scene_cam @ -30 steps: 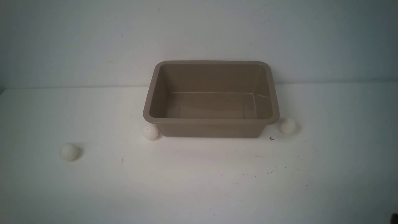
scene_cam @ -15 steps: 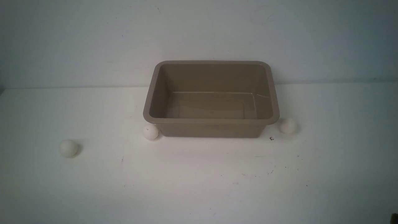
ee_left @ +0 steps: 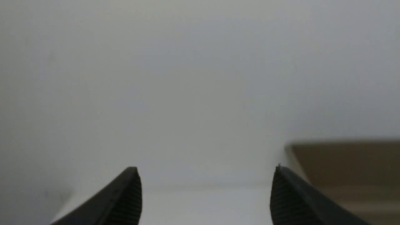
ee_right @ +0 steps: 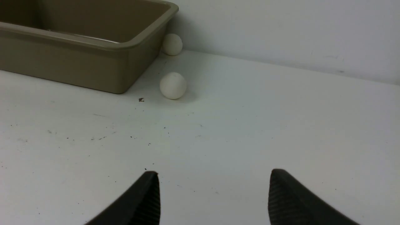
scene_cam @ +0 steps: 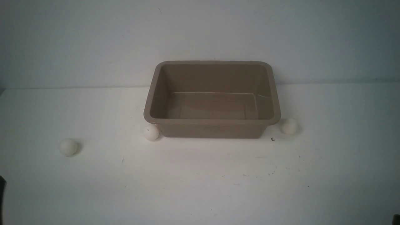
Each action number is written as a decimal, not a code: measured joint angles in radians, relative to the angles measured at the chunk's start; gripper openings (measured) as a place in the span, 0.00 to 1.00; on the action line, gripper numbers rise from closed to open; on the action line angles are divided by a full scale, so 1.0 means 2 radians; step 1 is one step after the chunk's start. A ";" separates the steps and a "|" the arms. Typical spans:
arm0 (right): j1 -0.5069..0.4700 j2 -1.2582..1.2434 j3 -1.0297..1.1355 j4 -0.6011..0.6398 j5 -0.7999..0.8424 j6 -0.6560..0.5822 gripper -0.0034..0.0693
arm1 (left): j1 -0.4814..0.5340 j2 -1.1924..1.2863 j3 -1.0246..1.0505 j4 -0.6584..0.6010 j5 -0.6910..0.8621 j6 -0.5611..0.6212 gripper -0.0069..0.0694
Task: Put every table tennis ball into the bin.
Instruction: Use the left arm to clamp the table tennis ball closest to it
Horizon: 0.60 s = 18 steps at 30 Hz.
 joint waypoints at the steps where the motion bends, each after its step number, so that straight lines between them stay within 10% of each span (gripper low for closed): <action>1: 0.000 0.000 0.000 0.000 0.000 0.000 0.64 | 0.000 0.000 -0.013 0.003 -0.010 -0.001 0.74; 18: 0.000 0.000 0.000 0.000 0.000 0.000 0.64 | 0.000 -0.004 -0.195 0.040 0.115 -0.003 0.74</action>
